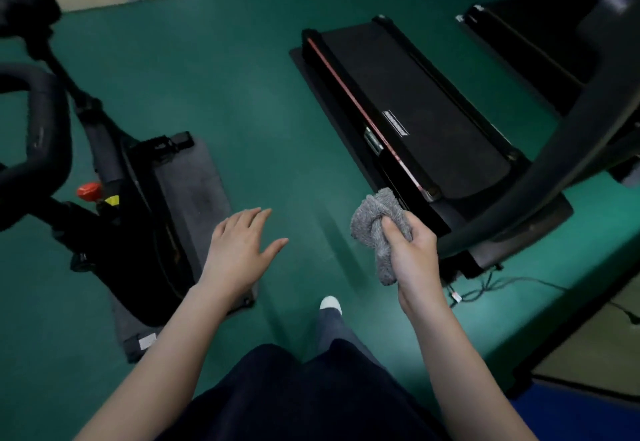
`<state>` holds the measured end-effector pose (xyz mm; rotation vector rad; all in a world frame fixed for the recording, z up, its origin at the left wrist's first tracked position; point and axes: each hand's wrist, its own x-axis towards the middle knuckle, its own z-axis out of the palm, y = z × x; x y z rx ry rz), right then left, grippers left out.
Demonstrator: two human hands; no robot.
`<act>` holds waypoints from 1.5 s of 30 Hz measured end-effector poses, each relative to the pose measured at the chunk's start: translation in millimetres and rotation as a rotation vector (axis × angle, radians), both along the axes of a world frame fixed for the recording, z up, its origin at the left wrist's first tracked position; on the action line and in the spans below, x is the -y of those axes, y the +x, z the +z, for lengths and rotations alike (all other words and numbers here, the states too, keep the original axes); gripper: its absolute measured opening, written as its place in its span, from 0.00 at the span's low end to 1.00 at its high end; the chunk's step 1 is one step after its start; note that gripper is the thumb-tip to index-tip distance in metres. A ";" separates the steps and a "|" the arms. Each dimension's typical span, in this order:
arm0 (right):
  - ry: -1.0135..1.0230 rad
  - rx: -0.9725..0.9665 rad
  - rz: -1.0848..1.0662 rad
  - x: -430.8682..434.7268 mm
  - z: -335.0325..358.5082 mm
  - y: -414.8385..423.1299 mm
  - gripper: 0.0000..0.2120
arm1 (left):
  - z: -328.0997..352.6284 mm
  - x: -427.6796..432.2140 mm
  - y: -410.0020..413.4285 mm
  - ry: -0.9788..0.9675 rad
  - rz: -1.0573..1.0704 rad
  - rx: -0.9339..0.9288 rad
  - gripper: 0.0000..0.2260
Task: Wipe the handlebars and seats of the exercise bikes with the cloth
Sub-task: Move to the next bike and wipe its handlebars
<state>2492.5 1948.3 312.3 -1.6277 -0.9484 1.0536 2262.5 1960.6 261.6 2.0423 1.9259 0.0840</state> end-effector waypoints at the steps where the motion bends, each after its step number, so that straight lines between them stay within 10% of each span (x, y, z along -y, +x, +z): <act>1: -0.002 0.005 0.037 -14.7 0.5 6.4 0.10 | 0.5 -7.7 5.8 0.003 0.039 0.003 0.29; 17: -0.087 0.019 0.415 -188.8 -6.4 38.4 0.09 | 7.3 -76.1 39.0 -0.020 0.466 -0.011 0.29; 45: 0.025 0.065 1.058 -422.2 -1.7 -229.2 0.08 | 2.3 -220.0 -125.6 0.008 0.990 0.002 0.30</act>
